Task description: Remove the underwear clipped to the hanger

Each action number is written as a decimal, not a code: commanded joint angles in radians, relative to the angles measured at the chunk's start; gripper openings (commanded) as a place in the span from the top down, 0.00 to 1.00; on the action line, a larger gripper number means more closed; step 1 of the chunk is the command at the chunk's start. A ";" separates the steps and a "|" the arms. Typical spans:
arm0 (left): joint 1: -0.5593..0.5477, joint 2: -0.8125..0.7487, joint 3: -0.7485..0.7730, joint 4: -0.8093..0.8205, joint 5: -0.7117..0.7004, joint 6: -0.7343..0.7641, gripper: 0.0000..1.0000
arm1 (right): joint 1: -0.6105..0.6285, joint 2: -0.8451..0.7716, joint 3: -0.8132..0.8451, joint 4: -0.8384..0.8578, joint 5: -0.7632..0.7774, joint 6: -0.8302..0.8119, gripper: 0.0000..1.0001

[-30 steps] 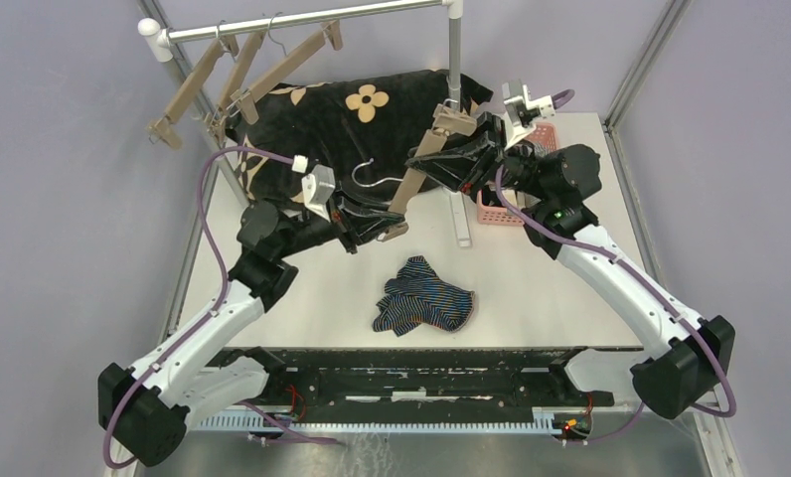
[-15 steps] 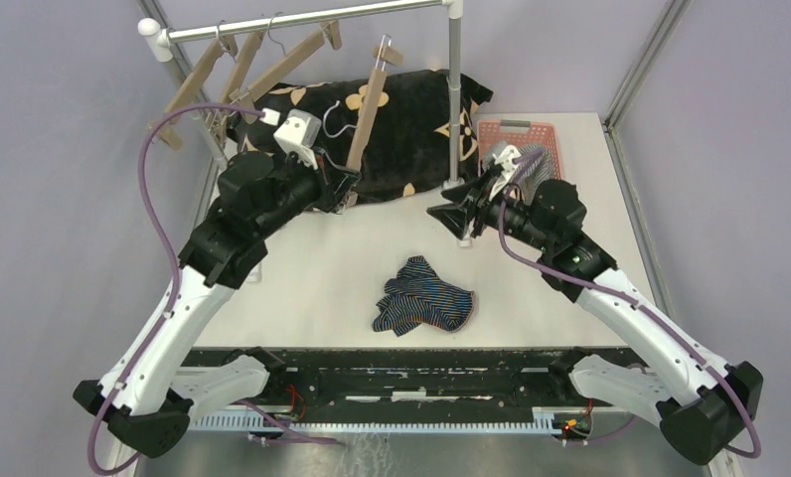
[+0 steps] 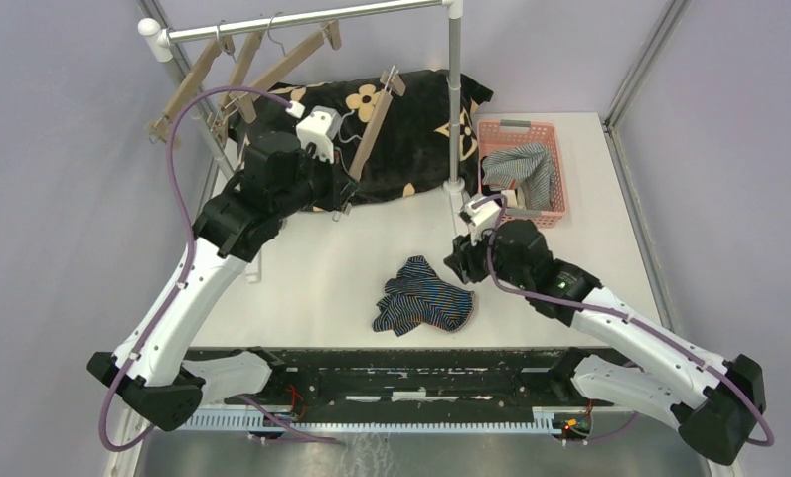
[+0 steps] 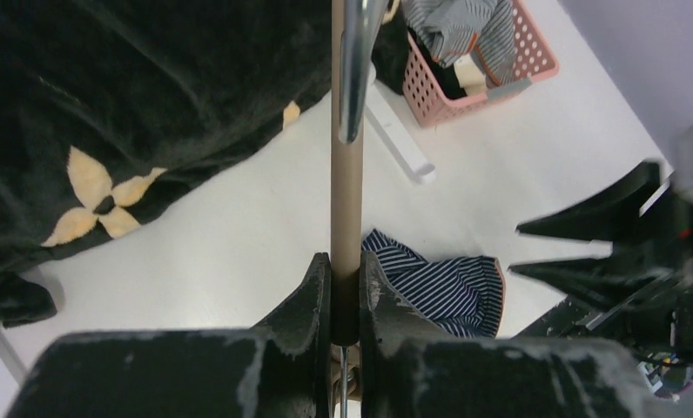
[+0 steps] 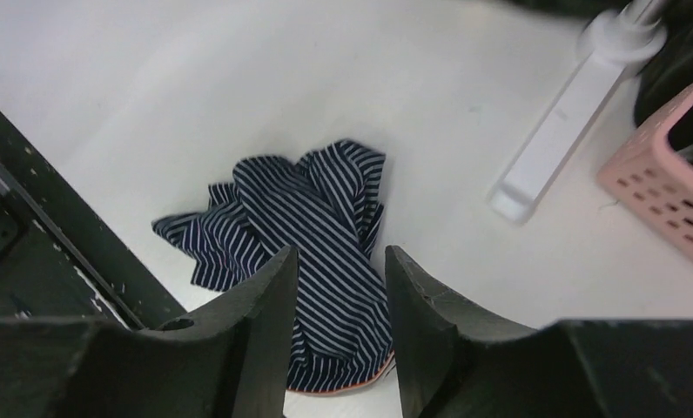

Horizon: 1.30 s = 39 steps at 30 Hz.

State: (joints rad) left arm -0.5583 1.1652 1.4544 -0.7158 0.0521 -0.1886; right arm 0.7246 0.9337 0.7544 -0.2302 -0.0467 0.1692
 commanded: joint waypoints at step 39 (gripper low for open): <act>0.111 0.557 0.871 -0.113 -0.106 0.012 0.97 | 0.313 0.522 -0.037 0.100 0.175 0.241 0.99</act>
State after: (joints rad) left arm -0.4686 1.7134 2.2650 -0.9165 -0.0914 -0.1890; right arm 1.0245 1.5299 0.7006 -0.0654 0.0692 0.4217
